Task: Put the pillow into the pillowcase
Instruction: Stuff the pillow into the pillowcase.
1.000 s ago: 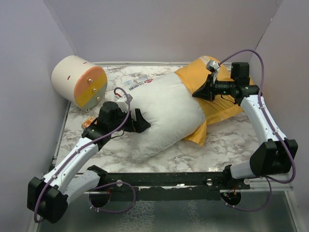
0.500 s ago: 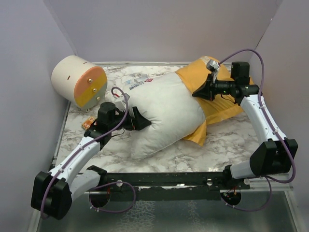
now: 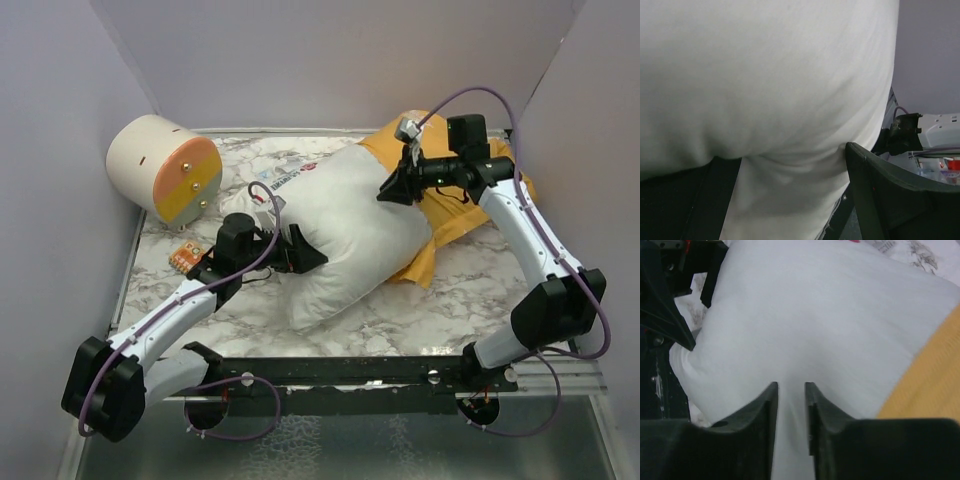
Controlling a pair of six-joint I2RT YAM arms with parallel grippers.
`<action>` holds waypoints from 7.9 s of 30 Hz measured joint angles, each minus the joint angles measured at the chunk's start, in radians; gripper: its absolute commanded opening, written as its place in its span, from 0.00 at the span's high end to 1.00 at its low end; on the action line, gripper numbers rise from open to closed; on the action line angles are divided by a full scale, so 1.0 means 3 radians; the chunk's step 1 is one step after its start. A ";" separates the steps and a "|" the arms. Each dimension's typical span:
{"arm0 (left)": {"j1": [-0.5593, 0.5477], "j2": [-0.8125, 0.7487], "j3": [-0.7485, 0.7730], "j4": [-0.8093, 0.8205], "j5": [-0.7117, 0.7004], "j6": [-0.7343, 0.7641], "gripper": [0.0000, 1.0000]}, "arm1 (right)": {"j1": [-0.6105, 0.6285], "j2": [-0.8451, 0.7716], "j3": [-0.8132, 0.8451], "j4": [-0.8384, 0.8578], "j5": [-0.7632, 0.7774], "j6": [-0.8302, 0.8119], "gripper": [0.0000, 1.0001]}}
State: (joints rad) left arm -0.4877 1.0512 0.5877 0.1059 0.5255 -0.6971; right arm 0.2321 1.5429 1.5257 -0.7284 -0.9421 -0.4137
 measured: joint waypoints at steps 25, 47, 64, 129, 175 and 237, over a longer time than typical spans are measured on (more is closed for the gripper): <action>-0.0496 0.0161 0.1406 -0.1062 -0.0539 0.0855 0.16 | -0.1064 -0.1344 -0.1289 0.0429 -0.0523 0.0099 0.35; -0.1433 0.1681 0.2499 -0.1559 -0.2150 0.1929 0.18 | -0.1064 -0.0837 -0.1662 0.0587 0.0651 -0.0071 0.76; -0.0858 0.1971 0.2523 -0.1104 -0.1172 0.1727 1.00 | -0.0985 -0.0717 -0.1181 0.0247 -0.0233 -0.0219 1.00; -0.0381 0.2502 0.1869 0.1562 0.0581 -0.0331 1.00 | -0.1934 -0.1494 -0.2885 0.1644 -0.0556 0.2199 0.28; -0.0340 0.2511 0.2483 0.0941 0.0081 0.0055 0.95 | -0.0113 0.0443 0.0502 0.1155 -0.0917 0.2193 0.97; -0.0977 0.1061 0.2047 -0.0540 0.0112 0.1813 1.00 | 0.0417 0.0565 0.1058 0.0379 -0.0158 0.1059 0.80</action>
State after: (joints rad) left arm -0.7807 1.3693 1.2018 -0.0563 0.5591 -0.1532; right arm 0.3573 1.7123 1.8431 -0.6147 -0.9894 -0.0959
